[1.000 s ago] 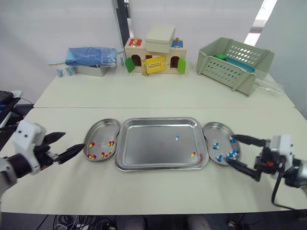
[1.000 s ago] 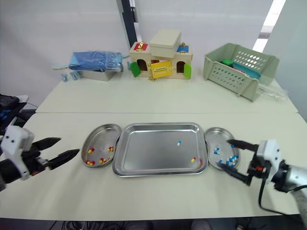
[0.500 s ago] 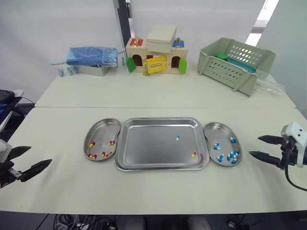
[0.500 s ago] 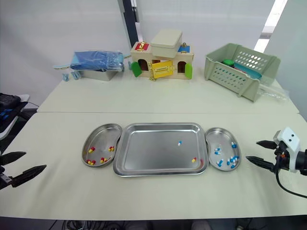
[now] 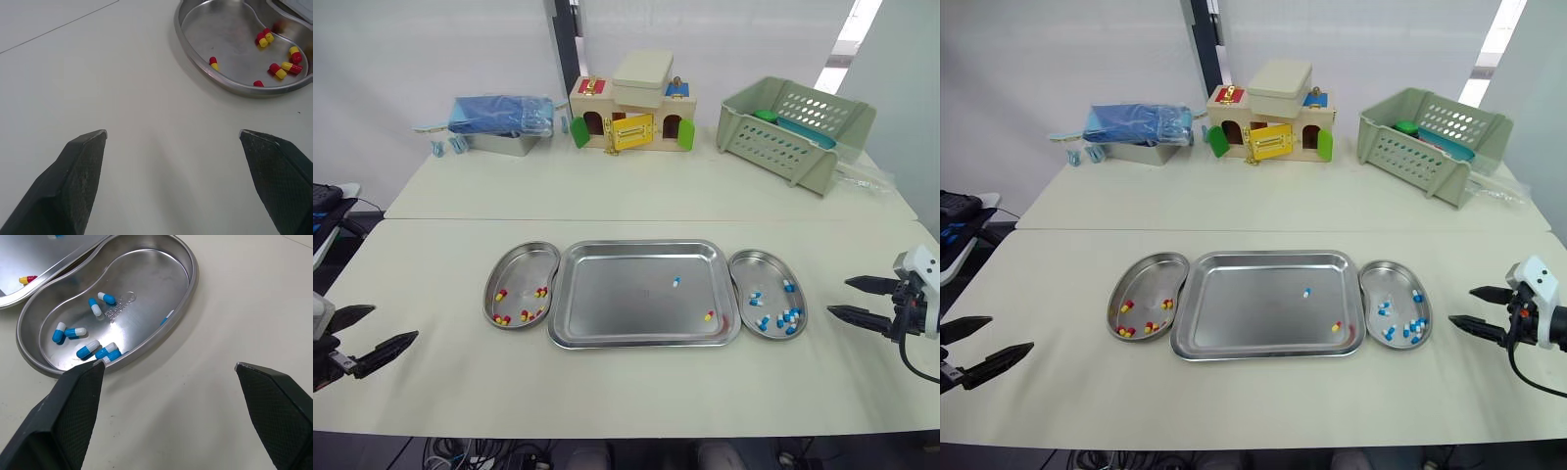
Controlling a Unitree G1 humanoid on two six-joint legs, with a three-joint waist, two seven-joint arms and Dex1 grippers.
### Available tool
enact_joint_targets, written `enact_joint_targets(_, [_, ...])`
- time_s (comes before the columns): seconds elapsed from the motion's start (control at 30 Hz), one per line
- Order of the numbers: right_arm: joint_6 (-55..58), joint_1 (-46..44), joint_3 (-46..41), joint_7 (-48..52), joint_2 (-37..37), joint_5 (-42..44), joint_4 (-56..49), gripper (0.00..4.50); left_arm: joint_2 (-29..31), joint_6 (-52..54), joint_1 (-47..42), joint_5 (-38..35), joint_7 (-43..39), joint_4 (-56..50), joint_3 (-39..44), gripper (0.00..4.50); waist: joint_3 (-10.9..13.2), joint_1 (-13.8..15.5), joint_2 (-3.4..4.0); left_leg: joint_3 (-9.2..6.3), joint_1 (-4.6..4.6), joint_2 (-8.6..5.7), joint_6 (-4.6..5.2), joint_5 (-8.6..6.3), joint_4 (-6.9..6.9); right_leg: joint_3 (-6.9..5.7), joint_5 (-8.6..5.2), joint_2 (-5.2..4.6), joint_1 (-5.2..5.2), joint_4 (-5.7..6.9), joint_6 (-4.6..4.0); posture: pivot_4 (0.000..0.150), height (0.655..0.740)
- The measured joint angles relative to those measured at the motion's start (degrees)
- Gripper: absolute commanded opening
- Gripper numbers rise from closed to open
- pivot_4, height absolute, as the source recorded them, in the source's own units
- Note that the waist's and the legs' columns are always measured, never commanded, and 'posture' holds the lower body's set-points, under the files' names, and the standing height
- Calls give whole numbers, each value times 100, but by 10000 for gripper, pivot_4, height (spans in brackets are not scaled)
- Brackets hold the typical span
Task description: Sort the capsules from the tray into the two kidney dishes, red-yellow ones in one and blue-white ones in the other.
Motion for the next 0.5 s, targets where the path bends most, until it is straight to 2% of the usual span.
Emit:
enact_joint_targets(0.13, [-148,-72,2,186,2,-58,168,45000,-311,4,129,-319,-111,-600,-16,44836,0,2,0,1,0,2,0,0,1,0,0,0,1,0,0,1500,7400])
enact_joint_targets(0.23, [-220,-175,4,237,64,-114,284,45000,-815,-110,216,-581,-142,-1327,-257,44836,0,5,1,4,1,3,-1,0,1,2,0,0,2,0,0,1500,7400])
enact_joint_targets(0.37, [16,-351,17,347,105,-84,230,45000,-1801,-355,396,-979,27,-2431,-881,44836,0,13,0,5,-1,4,-1,0,4,2,1,0,5,-3,0,1500,7400])
enact_joint_targets(0.5, [425,-525,205,433,103,0,-76,45000,-2791,-1118,1254,-953,-143,-3134,-1765,44836,-3,-25,4,12,2,5,-1,0,1,8,1,1,5,-8,0,1500,7400])
